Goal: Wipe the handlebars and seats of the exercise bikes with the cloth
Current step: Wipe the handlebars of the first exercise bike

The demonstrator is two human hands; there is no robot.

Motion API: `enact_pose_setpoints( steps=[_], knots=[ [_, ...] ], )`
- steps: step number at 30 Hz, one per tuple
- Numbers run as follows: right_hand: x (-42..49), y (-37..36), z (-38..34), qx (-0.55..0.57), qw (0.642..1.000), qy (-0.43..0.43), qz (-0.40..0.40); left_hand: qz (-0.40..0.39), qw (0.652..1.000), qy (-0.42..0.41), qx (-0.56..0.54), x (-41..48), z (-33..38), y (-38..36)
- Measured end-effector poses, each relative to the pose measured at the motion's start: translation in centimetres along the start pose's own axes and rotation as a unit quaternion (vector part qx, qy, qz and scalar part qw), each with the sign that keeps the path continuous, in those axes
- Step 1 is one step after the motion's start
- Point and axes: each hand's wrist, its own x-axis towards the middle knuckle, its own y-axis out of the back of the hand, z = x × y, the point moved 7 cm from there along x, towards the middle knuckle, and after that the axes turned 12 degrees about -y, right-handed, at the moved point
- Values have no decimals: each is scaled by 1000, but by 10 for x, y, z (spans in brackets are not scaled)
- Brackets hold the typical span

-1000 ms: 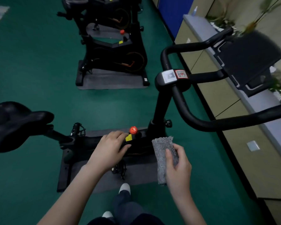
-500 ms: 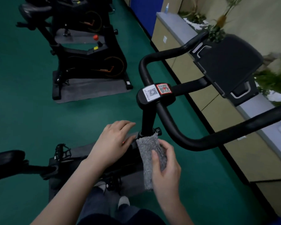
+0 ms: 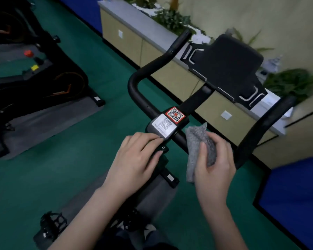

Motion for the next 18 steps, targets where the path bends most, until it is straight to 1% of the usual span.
enact_pose_setpoints(
  steps=[4,9,14,18],
  knots=[
    [5,-21,-15,-72,996,-5,57,13,999,-42,-8,19,-13,2],
    [-1,-49,-27,-129,989,-24,65,11,996,-74,-51,38,-25,-10],
    [-1,-43,-23,-171,982,-23,81,9,992,-102,-76,46,-29,-24],
    [-4,-28,-15,-174,977,-59,112,18,990,-98,-101,46,-34,-27]
  ],
)
